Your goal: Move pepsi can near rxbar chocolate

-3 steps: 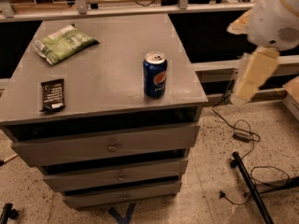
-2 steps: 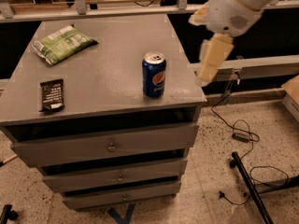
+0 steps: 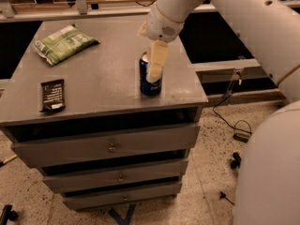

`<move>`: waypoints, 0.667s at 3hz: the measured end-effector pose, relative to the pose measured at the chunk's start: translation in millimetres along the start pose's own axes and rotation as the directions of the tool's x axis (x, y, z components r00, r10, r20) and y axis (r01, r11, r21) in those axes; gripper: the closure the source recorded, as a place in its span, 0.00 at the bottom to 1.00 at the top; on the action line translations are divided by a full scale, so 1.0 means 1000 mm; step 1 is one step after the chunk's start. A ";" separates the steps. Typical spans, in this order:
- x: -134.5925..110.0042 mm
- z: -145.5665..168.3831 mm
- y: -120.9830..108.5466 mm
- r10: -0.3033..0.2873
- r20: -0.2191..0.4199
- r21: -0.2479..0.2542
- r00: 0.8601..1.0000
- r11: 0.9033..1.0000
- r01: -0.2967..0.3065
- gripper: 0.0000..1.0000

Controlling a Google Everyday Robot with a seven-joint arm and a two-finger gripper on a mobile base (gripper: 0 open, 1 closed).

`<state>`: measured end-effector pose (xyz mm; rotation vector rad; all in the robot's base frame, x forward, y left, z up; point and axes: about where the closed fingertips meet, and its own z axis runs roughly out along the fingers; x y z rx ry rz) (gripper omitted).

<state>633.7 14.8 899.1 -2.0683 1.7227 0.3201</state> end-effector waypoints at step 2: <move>-0.001 0.002 -0.001 -0.001 0.001 -0.001 1.000 1.000 0.001 0.18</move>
Offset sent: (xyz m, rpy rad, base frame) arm 0.0000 0.0000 0.0003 0.0000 0.0000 0.0000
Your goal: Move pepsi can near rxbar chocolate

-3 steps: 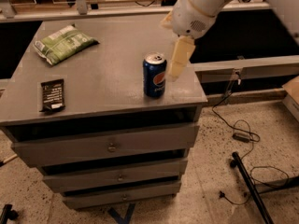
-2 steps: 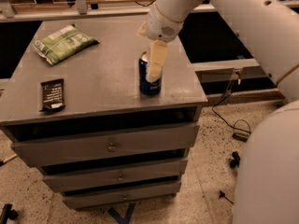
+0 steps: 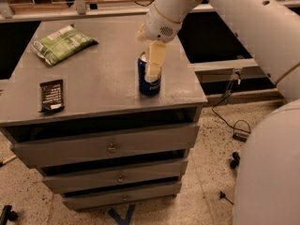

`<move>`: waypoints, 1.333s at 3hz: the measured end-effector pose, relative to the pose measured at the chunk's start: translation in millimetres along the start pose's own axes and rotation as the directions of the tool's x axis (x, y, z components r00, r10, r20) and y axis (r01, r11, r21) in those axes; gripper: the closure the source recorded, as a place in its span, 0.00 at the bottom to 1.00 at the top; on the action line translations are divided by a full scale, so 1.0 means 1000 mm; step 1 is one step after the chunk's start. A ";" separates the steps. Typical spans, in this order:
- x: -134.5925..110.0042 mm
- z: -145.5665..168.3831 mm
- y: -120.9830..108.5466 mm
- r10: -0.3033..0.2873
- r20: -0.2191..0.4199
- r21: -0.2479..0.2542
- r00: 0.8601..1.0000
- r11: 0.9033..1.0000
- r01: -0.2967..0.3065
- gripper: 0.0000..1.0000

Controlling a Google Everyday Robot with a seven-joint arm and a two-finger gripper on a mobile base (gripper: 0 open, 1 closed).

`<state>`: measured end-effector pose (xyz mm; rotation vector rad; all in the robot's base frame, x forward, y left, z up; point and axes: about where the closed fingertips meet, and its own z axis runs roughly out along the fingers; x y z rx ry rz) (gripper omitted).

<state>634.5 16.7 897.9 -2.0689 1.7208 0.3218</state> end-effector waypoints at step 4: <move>-0.022 -0.019 -0.013 -0.044 0.076 0.045 0.996 0.998 0.041 1.00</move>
Offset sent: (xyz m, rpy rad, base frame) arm 0.0000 0.0001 0.0032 0.0000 0.0000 0.0000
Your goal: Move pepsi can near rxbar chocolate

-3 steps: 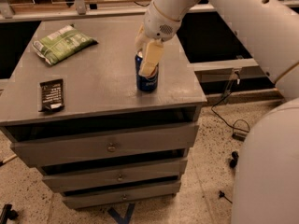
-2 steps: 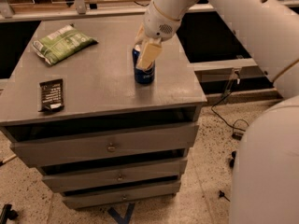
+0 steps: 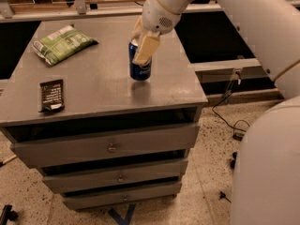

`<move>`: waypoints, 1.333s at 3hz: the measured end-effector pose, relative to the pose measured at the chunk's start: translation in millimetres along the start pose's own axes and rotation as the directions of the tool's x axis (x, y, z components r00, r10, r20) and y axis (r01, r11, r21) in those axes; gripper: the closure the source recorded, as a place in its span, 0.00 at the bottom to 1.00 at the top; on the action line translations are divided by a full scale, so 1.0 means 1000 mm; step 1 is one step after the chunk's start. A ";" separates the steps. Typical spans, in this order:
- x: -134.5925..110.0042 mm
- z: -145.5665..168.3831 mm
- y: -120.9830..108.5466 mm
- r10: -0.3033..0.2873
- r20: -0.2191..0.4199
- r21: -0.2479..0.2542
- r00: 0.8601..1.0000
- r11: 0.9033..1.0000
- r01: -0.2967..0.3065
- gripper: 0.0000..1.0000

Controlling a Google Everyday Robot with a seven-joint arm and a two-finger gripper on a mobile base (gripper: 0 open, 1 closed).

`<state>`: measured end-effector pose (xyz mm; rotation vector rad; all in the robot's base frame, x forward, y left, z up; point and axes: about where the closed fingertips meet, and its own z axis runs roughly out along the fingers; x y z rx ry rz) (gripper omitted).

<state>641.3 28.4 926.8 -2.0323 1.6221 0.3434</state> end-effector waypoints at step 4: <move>-0.081 0.011 -0.053 -0.106 0.073 -0.040 0.992 0.993 0.109 1.00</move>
Offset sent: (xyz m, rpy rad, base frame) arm 0.0209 0.0464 0.0931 0.0413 -0.0393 0.1136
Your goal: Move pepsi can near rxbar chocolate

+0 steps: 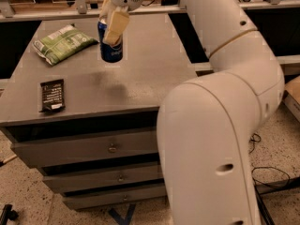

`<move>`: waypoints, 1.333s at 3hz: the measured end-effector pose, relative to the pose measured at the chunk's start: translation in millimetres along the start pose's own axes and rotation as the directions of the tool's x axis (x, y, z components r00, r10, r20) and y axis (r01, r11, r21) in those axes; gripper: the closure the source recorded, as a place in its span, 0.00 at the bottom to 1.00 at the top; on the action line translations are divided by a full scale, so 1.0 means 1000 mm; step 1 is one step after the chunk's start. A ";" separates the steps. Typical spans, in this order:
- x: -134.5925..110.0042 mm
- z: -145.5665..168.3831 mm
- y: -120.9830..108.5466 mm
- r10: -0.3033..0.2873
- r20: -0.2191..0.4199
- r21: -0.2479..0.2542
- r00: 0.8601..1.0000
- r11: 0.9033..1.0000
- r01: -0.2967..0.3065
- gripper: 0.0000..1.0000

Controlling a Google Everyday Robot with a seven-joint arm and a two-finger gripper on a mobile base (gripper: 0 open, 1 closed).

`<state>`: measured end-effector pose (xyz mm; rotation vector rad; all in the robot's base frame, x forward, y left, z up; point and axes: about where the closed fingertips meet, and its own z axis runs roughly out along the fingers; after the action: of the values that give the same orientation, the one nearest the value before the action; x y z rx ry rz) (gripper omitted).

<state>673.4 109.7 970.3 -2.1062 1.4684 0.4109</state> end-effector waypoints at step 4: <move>-0.055 0.089 0.001 -0.107 0.065 -0.144 0.992 0.983 0.115 1.00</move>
Offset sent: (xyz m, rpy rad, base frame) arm -0.0081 0.0703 -0.0385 -0.0131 0.0769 0.1804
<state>657.7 204.1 927.1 -2.2606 1.3171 0.5471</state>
